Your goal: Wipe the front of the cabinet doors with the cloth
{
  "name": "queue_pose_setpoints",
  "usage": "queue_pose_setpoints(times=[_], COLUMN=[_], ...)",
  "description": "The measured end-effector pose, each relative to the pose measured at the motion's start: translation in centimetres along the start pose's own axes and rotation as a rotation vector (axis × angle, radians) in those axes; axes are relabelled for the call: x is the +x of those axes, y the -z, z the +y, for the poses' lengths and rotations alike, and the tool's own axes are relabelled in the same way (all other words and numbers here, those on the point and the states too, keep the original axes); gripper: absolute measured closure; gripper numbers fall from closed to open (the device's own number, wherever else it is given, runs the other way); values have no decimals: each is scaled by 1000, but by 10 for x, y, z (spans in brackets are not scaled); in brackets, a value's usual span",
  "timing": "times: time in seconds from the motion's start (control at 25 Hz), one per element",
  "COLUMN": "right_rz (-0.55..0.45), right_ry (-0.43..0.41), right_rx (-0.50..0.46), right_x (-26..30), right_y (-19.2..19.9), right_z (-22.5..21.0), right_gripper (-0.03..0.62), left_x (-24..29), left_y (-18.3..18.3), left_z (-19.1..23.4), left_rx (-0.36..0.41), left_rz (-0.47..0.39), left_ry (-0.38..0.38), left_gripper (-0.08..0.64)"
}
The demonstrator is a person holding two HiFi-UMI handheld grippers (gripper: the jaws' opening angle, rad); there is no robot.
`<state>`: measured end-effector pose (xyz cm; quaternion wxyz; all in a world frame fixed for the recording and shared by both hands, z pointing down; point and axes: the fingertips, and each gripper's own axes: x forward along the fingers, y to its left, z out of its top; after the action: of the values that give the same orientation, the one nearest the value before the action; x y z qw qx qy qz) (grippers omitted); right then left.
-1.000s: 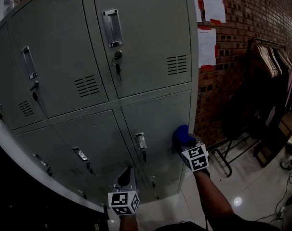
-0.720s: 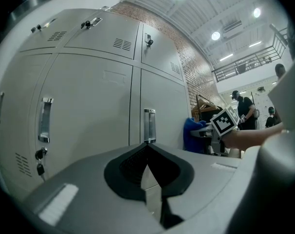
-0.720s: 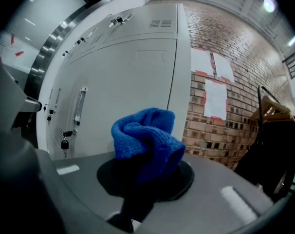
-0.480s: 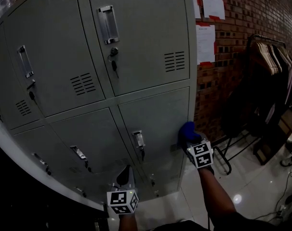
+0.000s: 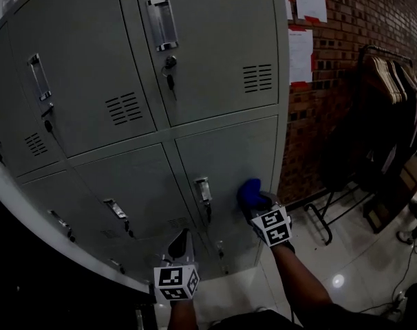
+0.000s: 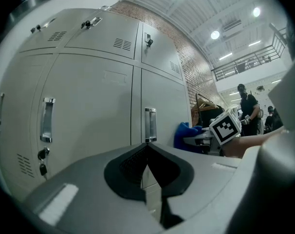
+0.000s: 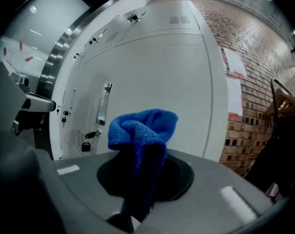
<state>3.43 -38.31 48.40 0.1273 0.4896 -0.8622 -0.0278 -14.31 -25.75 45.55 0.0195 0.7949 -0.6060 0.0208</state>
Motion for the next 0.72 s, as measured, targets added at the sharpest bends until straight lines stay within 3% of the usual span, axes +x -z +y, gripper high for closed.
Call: queue_pose_setpoints(times=[0.36, 0.72], right_rz=[-27, -20], right_ry=[-149, -185], right_rx=[-42, -58], right_x=[32, 40], right_y=[-19, -20], right_z=[80, 101], right_gripper=[538, 538], left_x=[-6, -4], left_y=[3, 1], left_z=[14, 19], left_rx=[-5, -7], left_rz=[2, -2], left_ry=[-16, -15], left_gripper=[546, 546])
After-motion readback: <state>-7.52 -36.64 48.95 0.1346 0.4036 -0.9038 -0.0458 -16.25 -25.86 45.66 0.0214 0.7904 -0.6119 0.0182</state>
